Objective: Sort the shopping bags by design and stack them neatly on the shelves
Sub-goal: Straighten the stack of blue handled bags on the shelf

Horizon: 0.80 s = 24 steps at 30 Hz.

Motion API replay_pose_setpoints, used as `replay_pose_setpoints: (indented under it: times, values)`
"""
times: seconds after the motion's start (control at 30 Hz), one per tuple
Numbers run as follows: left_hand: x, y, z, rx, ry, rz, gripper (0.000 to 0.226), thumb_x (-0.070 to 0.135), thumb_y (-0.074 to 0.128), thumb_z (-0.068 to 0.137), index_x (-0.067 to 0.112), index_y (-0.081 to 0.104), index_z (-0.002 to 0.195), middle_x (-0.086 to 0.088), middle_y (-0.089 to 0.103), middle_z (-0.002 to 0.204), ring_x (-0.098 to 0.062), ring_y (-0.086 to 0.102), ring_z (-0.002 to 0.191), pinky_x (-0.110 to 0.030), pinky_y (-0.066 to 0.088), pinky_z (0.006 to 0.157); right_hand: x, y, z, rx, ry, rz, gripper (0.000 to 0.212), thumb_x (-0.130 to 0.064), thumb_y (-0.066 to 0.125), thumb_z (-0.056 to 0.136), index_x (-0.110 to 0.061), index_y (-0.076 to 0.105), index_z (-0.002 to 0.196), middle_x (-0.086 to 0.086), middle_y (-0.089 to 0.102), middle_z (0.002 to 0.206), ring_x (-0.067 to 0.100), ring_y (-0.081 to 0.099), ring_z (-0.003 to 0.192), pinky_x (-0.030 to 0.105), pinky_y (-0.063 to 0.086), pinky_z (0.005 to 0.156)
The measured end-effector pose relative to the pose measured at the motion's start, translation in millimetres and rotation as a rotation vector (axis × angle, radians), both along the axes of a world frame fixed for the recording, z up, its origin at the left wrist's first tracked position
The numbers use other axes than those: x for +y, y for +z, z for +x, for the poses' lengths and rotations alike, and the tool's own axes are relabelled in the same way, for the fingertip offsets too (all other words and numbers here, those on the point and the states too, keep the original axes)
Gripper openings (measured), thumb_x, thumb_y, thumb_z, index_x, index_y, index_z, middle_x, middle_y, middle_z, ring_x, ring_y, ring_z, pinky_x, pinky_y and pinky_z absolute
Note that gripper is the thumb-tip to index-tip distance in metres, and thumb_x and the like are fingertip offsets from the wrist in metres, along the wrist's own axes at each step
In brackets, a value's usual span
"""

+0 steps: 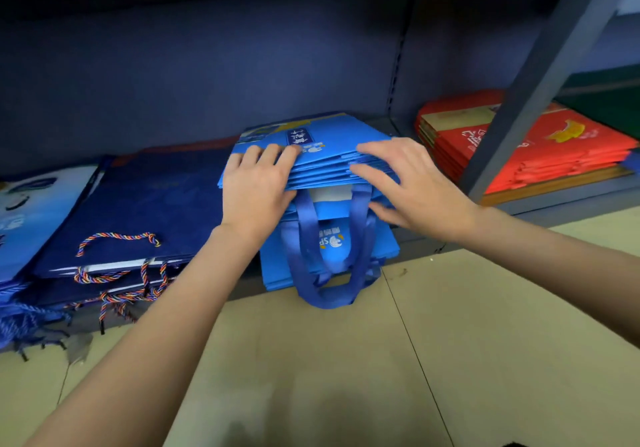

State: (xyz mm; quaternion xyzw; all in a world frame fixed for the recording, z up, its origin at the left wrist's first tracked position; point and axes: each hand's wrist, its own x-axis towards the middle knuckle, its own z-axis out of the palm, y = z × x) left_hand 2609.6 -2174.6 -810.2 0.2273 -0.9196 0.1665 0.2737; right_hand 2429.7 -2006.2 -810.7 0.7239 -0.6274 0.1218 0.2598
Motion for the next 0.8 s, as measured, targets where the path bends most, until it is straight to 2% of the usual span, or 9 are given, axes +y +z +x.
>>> replay_pose_setpoints:
  times: [0.1,0.2,0.3,0.37,0.53,0.63,0.7,0.73,0.8]
  values:
    - [-6,4,-1,0.015,-0.018,-0.023,0.057,0.02,0.084,0.054,0.013,0.065,0.107,-0.007,0.065,0.087,-0.032,0.06,0.075,-0.035,0.046,0.066,29,-20,-1,0.223,0.046,0.058,0.07,0.009,0.035,0.075,-0.022,0.039,0.137,0.017,0.036,0.137,0.034,0.042,0.115,0.049,0.03,0.102]
    - [-2,1,-1,-0.003,0.004,-0.009,0.06,0.021,0.086,0.05,0.013,0.064,0.105,-0.006,0.064,0.087,-0.031,0.06,0.075,-0.034,0.045,0.064,25,-31,-2,0.336,-0.069,0.113,0.074,0.007,0.04,0.072,-0.025,0.037,0.139,0.016,0.043,0.127,0.031,0.044,0.1,0.047,0.034,0.091]
    - [3,-8,2,-0.012,0.002,-0.014,0.063,0.023,0.087,0.045,0.014,0.065,0.104,-0.004,0.064,0.087,-0.029,0.06,0.073,-0.032,0.045,0.062,2,-32,14,0.318,-0.092,0.017,0.035,0.002,0.053,0.072,-0.015,0.06,0.101,0.011,0.056,0.094,0.026,0.038,0.078,0.039,0.032,0.072]
    - [5,-11,4,-0.008,-0.002,-0.029,0.066,0.025,0.088,0.043,0.015,0.065,0.104,-0.003,0.064,0.087,-0.029,0.06,0.072,-0.031,0.045,0.062,-7,-29,27,0.215,-0.021,0.03,0.011,-0.001,0.06,0.075,-0.011,0.056,0.073,0.007,0.052,0.076,0.023,0.033,0.073,0.034,0.025,0.066]
    - [5,-15,5,-0.023,0.016,-0.039,0.067,0.027,0.089,0.041,0.016,0.066,0.103,-0.003,0.064,0.086,-0.028,0.059,0.071,-0.03,0.045,0.062,-10,17,58,-0.801,-0.073,0.138,0.009,-0.019,0.066,0.073,-0.02,0.061,0.066,-0.009,0.042,0.043,0.007,0.037,0.05,0.025,0.031,0.053]
    - [4,-17,6,-0.02,0.013,-0.066,0.058,0.013,0.083,0.044,0.016,0.067,0.1,-0.003,0.064,0.084,-0.027,0.058,0.067,-0.028,0.043,0.058,-12,56,59,-1.63,-0.092,0.067,0.018,0.001,0.064,0.079,-0.016,0.06,0.073,0.004,0.058,0.048,0.008,0.048,0.046,0.019,0.038,0.048]
    - [0,-14,7,-0.021,-0.019,-0.06,0.057,0.015,0.083,0.045,0.016,0.068,0.1,-0.003,0.064,0.085,-0.027,0.058,0.067,-0.028,0.042,0.057,-8,63,63,-1.857,0.003,0.008,0.016,0.008,0.055,0.087,-0.008,0.059,0.085,-0.001,0.066,0.059,0.008,0.062,0.055,0.016,0.048,0.053]
    - [-3,-13,8,-0.025,-0.041,-0.049,0.058,0.02,0.084,0.046,0.016,0.068,0.101,-0.004,0.065,0.085,-0.028,0.059,0.068,-0.028,0.043,0.057,-5,57,67,-1.731,0.033,-0.004,0.015,0.006,0.052,0.089,-0.008,0.06,0.088,-0.005,0.067,0.062,0.005,0.063,0.06,0.016,0.048,0.057]
    - [-7,-10,9,-0.035,-0.09,-0.014,0.063,0.028,0.087,0.046,0.015,0.068,0.104,-0.006,0.065,0.086,-0.029,0.06,0.07,-0.03,0.046,0.059,0,29,73,-0.973,0.028,-0.018,0.021,-0.008,0.043,0.088,-0.005,0.064,0.092,-0.005,0.065,0.065,0.008,0.058,0.06,0.02,0.041,0.054]
